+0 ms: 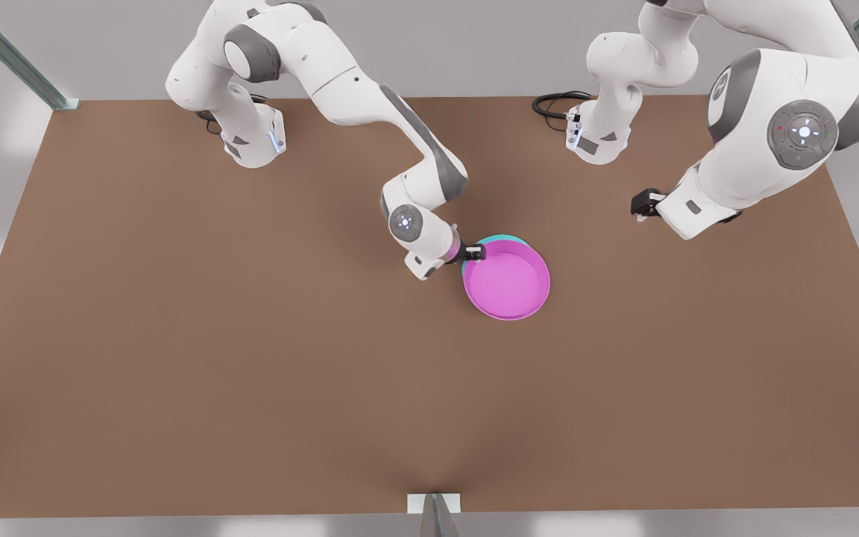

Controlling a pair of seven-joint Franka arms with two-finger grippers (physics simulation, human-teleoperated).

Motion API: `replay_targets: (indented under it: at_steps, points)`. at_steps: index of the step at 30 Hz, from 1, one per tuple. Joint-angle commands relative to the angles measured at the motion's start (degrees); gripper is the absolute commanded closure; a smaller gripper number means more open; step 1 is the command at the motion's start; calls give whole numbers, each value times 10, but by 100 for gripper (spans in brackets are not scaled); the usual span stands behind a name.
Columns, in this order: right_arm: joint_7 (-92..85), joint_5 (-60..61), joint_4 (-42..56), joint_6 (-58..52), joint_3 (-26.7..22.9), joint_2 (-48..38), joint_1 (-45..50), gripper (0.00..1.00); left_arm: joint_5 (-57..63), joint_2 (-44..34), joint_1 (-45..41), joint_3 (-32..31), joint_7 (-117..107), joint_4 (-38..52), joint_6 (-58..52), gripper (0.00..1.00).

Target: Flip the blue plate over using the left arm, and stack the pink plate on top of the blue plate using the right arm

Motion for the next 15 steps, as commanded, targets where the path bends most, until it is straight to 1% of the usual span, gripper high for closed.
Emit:
replay_targets:
  at_steps: [1, 3, 5, 6, 7, 8, 9, 10, 11, 12, 13, 14, 15]
  points:
    - [0, 0, 0, -1, 0, 0, 0, 0, 0, 1, -1, 1, 0, 0, 0, 0]
    - [1, -2, -1, -15, -2, -4, -3, 0, 0, 0, -1, 1, 0, 0, 0, 0]
    - [-4, -20, -46, -59, -40, -54, -5, 0, 1, 1, -2, 1, 0, 0, 0, 0]
    - [-22, -61, -80, -91, -50, -97, -28, 0, 2, 2, -2, 2, 0, 0, 0, 0]
    - [-61, -134, -133, -116, -51, -169, -68, 0, 1, 3, -3, 1, 0, 1, 0, 0]
    - [-101, -214, -170, -163, -60, -228, -114, 0, 0, 3, -6, 0, 3, 1, -1, 0]
    - [-147, -298, -192, -228, -109, -279, -126, 0, -1, 1, -4, 0, 4, 2, 0, 0]
    - [-212, -361, -196, -265, -161, -310, -128, 0, -1, 1, -4, 0, 5, 5, -2, 0]
    - [-285, -433, -205, -280, -217, -339, -131, 0, -1, 1, -5, 0, 2, 5, -1, 0]
    - [-315, -476, -203, -277, -235, -351, -147, 0, -1, 1, -5, 0, 2, 5, -1, 0]
    - [-335, -511, -202, -253, -238, -364, -193, 0, -1, 1, -5, 0, 1, 5, -1, 0]
    - [-359, -512, -197, -246, -238, -366, -223, 0, -1, 1, -5, 0, 1, 5, -1, 0]
    - [-366, -512, -164, -265, -235, -362, -259, 0, -1, 1, -5, 0, 1, 5, -2, 0]
